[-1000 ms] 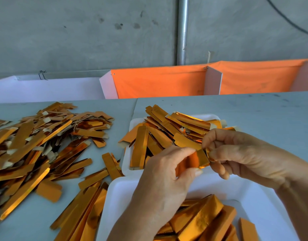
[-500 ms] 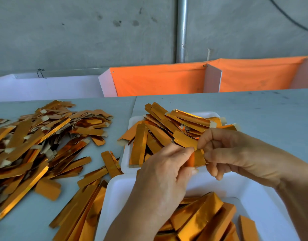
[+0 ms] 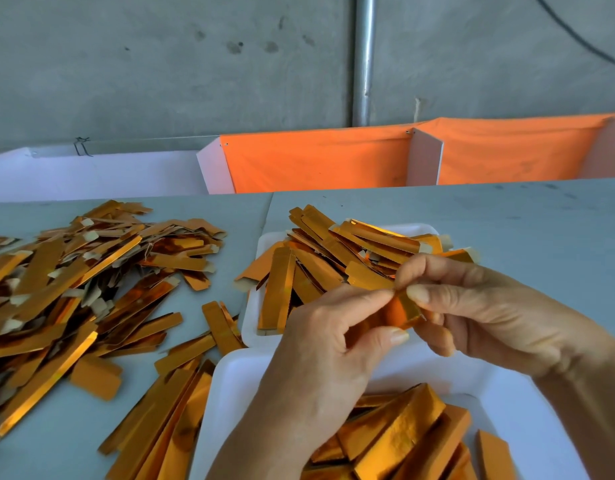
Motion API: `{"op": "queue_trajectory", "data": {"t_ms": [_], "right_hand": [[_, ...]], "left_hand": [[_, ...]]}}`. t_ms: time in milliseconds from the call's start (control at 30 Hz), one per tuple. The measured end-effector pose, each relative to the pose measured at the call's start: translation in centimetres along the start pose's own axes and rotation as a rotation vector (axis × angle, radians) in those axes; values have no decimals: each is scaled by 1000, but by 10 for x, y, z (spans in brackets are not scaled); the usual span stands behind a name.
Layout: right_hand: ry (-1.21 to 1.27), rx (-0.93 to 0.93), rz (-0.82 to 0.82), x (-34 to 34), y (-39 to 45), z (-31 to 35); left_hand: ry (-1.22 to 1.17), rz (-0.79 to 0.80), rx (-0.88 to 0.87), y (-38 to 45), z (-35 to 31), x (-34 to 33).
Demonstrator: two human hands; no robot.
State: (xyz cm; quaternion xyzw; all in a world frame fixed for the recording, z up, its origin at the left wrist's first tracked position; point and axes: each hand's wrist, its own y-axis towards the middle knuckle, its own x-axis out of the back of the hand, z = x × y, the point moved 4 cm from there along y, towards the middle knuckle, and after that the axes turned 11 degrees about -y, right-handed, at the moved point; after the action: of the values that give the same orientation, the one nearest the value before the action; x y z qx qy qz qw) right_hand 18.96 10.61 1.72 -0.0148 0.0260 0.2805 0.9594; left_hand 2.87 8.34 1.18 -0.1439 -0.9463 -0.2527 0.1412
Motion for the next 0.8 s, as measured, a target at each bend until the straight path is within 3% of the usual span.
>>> {"op": "queue_trajectory", "data": {"t_ms": [233,367,467,567,700,800], "right_hand": [[-24,-162,85,-6,2,-11],[-55,-162,16,-2,2,-8],[-116,-134,-55,-1,2,-7],[-364,-109,-45,-12,6,-8],[-666,-143,-51,-33,15,-13],[-739,-156,-92,-34,15,-13]], "left_hand": [[239,-72,-59,-2,-8,-7],[284,-58,-113,-1,-14,-11],[-22,-264,-18,-1,-8,1],[-424,-414,174,1,5,7],[-411,-484,227,1,16,8],[-449,-461,269,1,18,8]]}}
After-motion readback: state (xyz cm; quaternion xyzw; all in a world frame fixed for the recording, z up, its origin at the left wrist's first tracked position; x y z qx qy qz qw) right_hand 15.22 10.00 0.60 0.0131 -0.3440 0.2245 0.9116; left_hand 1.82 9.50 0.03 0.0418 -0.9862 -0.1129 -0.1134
